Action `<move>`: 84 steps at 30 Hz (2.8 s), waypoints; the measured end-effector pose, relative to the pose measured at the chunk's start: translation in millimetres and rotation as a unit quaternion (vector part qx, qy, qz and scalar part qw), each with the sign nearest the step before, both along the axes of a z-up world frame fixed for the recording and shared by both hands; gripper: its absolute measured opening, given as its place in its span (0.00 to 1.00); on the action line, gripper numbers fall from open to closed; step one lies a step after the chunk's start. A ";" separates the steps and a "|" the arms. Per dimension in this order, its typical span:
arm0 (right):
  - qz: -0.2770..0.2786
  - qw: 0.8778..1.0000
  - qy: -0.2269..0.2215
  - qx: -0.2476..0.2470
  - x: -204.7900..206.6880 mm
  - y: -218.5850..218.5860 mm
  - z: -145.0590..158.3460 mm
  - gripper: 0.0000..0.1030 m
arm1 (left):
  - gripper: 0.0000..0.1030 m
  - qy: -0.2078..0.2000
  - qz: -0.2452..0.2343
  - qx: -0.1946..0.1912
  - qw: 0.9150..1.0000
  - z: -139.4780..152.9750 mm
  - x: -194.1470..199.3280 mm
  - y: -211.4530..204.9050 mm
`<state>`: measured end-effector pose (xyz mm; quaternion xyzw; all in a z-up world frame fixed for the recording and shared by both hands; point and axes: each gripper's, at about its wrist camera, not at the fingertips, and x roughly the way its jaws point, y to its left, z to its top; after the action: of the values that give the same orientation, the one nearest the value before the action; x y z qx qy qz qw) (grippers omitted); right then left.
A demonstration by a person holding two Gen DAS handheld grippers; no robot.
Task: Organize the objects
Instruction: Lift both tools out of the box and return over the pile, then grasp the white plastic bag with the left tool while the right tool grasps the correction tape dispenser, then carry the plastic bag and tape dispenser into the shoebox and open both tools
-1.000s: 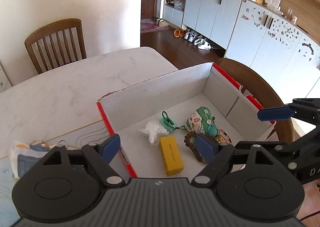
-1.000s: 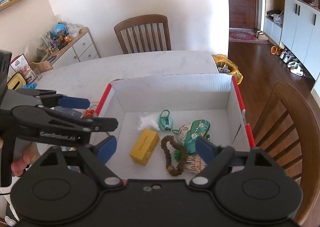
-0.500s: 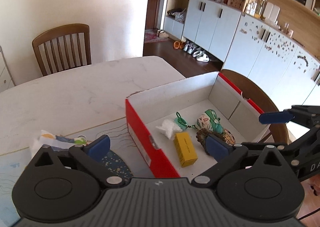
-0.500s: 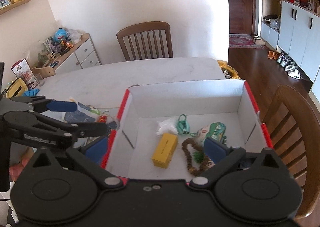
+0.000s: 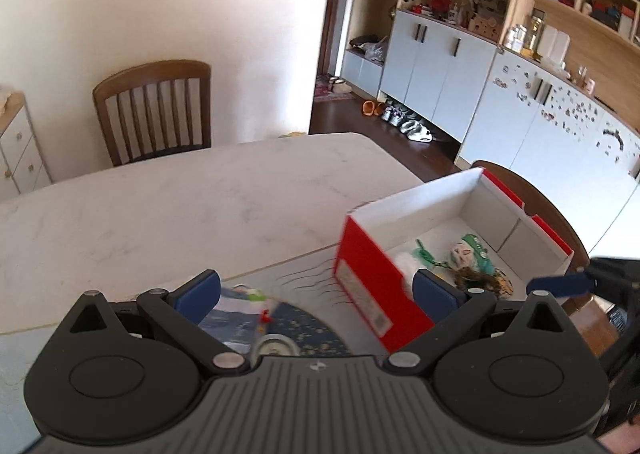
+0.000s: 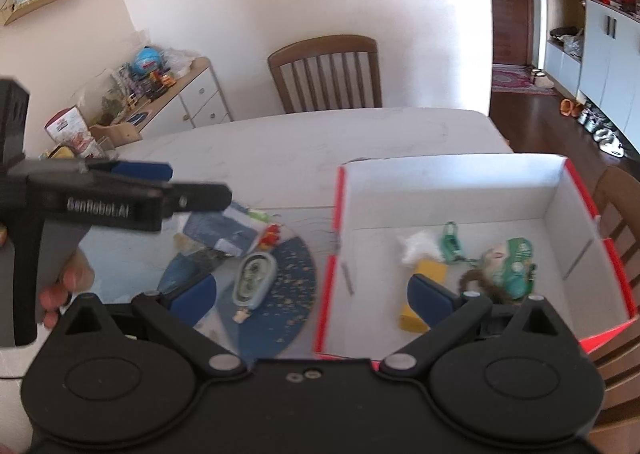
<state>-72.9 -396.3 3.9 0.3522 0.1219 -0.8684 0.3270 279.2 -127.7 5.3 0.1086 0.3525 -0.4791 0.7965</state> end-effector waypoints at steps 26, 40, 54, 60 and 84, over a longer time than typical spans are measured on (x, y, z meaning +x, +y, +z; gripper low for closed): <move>0.019 0.997 -0.012 0.073 -2.8 -121.2 -100.0 0.93 | 1.00 -0.001 -0.013 0.004 1.000 -74.7 73.4 32.7; -0.023 0.994 -0.043 0.093 -39.4 -135.0 -139.3 0.89 | 0.99 0.006 -0.049 0.011 0.999 -111.7 106.2 19.1; -0.036 0.993 -0.038 0.104 -48.4 -144.8 -149.0 0.80 | 0.80 0.041 -0.044 0.008 0.998 -121.0 112.6 13.0; -0.037 0.993 -0.032 0.109 -47.6 -146.6 -149.0 0.76 | 0.61 0.041 -0.040 0.002 0.998 -119.1 111.0 14.9; -0.056 0.994 -0.016 0.089 -29.0 -133.3 -122.2 0.46 | 0.33 0.036 -0.020 -0.022 0.999 -94.4 97.1 22.9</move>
<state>-101.8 -529.6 -118.3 0.4000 0.1737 -0.8653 0.2471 376.3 -104.8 -89.1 0.0813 0.3681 -0.5062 0.7757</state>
